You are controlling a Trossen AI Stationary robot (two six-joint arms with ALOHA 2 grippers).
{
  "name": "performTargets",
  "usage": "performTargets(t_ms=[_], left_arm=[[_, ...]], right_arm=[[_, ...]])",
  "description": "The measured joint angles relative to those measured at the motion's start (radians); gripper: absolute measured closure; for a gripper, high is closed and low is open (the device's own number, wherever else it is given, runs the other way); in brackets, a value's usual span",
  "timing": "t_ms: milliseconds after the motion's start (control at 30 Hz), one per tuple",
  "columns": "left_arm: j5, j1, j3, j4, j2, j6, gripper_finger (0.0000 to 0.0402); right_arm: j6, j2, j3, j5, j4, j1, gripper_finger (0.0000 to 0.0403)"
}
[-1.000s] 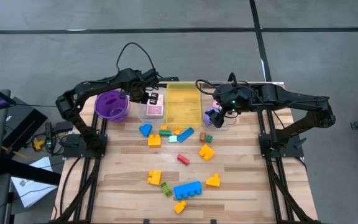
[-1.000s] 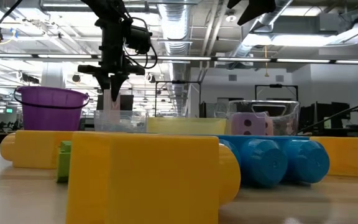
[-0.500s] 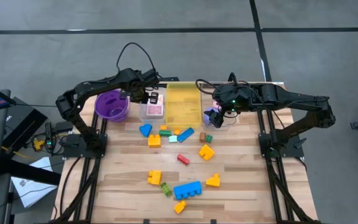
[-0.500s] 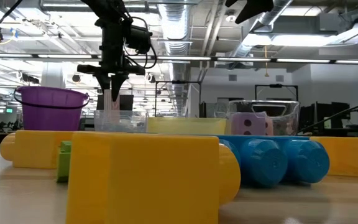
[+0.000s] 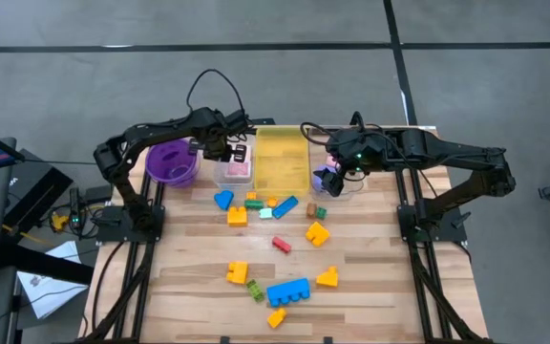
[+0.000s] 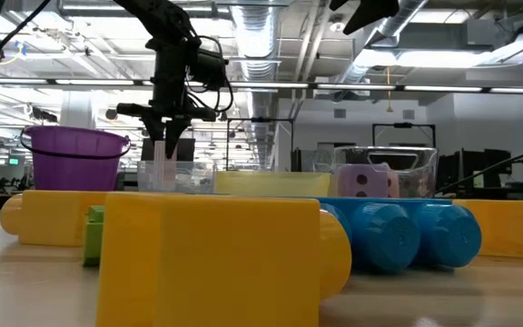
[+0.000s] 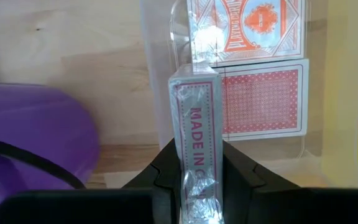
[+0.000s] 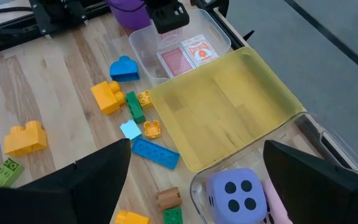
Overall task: Pick & Place Toys
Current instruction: Put the pink deck of cards into the white bin
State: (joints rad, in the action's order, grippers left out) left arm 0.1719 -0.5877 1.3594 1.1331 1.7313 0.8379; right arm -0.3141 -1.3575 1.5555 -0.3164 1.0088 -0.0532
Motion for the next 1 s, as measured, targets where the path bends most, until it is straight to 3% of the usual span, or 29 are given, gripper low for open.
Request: performTargets(t_ms=[1000], left_arm=[[0.014,0.016,0.000,0.028,0.009,0.031,0.0343]], right_arm=[[0.029,0.000,-0.036,0.001,-0.018,-0.001,0.0044]])
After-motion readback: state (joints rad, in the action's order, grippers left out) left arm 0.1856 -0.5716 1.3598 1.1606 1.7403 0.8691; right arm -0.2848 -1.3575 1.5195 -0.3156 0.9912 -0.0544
